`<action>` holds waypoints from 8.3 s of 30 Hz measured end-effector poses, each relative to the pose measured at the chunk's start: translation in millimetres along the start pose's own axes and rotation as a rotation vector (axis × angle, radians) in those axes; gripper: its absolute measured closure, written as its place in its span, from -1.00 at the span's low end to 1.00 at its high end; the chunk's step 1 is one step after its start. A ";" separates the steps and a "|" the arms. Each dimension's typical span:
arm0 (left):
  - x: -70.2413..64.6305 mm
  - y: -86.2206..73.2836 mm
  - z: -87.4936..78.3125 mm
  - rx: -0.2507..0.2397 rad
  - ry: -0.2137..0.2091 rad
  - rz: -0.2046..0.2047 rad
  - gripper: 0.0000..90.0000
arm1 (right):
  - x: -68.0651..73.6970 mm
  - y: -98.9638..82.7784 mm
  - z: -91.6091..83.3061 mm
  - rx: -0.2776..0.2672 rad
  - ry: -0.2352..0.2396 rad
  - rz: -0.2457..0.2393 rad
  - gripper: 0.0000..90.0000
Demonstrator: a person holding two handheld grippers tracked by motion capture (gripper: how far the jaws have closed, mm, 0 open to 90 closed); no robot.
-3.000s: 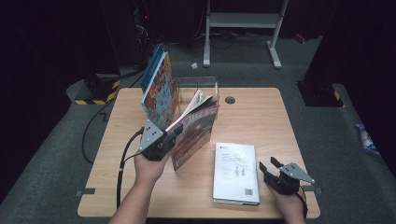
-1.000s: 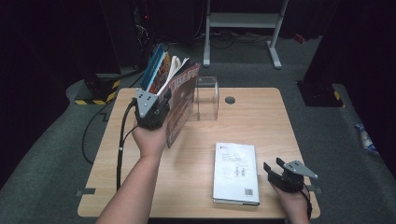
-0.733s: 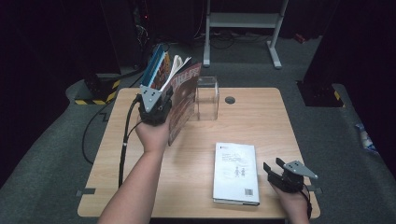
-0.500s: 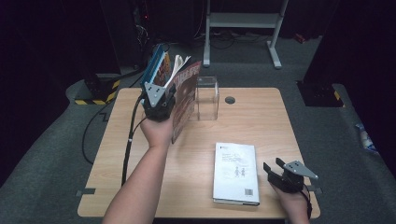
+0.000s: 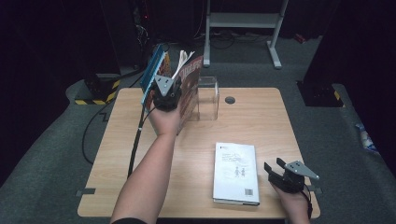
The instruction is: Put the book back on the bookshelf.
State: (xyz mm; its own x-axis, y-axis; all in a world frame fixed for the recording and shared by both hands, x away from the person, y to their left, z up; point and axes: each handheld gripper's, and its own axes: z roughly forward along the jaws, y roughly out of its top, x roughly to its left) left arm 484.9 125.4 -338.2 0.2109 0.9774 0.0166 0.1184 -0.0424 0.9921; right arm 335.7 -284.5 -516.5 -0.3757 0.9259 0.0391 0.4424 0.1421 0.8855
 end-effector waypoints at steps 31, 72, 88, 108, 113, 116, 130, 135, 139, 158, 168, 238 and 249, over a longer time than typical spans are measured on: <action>-4.5 -27.1 5.6 0.049 -0.031 -0.019 0.83 | 1.6 2.9 -1.2 -0.005 0.009 -0.004 -0.10; 0.6 -6.3 3.5 0.149 -0.026 0.007 0.87 | 3.7 3.4 -1.5 -0.012 0.015 -0.005 -0.10; 4.0 3.7 34.6 0.122 0.060 -0.002 0.87 | 1.3 4.0 -3.6 -0.023 0.007 0.009 -0.10; 9.1 4.2 43.6 0.103 0.083 -0.025 0.87 | 1.2 3.5 -4.8 -0.031 0.005 0.005 -0.10; 6.7 0.4 44.3 0.102 0.083 -0.028 0.87 | 0.4 2.6 -4.2 -0.031 0.005 0.009 -0.10; 6.2 -4.5 44.0 0.113 0.084 -0.022 0.87 | 0.6 2.7 -4.5 -0.025 0.005 0.008 -0.10; 8.5 -8.7 37.0 0.103 0.075 -0.030 0.86 | 4.5 3.9 -4.0 -0.025 0.007 -0.004 -0.10; 12.1 -9.1 36.4 0.104 0.082 -0.042 0.83 | 6.1 3.6 -3.3 -0.023 0.008 -0.009 -0.10; 14.7 -11.0 37.0 0.106 0.076 -0.051 0.77 | 6.8 3.8 -3.2 -0.022 0.010 -0.007 -0.10; 18.5 -17.1 34.9 0.137 0.077 -0.056 0.39 | 10.3 3.6 -0.8 -0.015 0.020 -0.017 -0.10; 18.3 -17.3 30.9 0.139 0.078 -0.047 0.34 | 11.7 4.1 -0.4 -0.015 0.022 -0.023 -0.10; 6.0 -79.3 -75.8 0.252 -0.168 0.014 -0.04 | 18.0 4.8 1.3 -0.011 0.041 -0.042 -0.09; -1.6 -123.9 -99.7 0.344 -0.261 0.060 -0.21 | 18.8 4.2 2.4 0.001 0.042 -0.039 -0.09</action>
State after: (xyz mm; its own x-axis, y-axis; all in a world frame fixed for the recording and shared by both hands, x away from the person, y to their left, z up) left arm 373.2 149.7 -448.7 0.4605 0.8877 -0.0030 0.4058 -0.2075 0.8901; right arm 332.5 -265.6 -513.2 -0.4263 0.9043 0.0243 0.4280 0.1780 0.8861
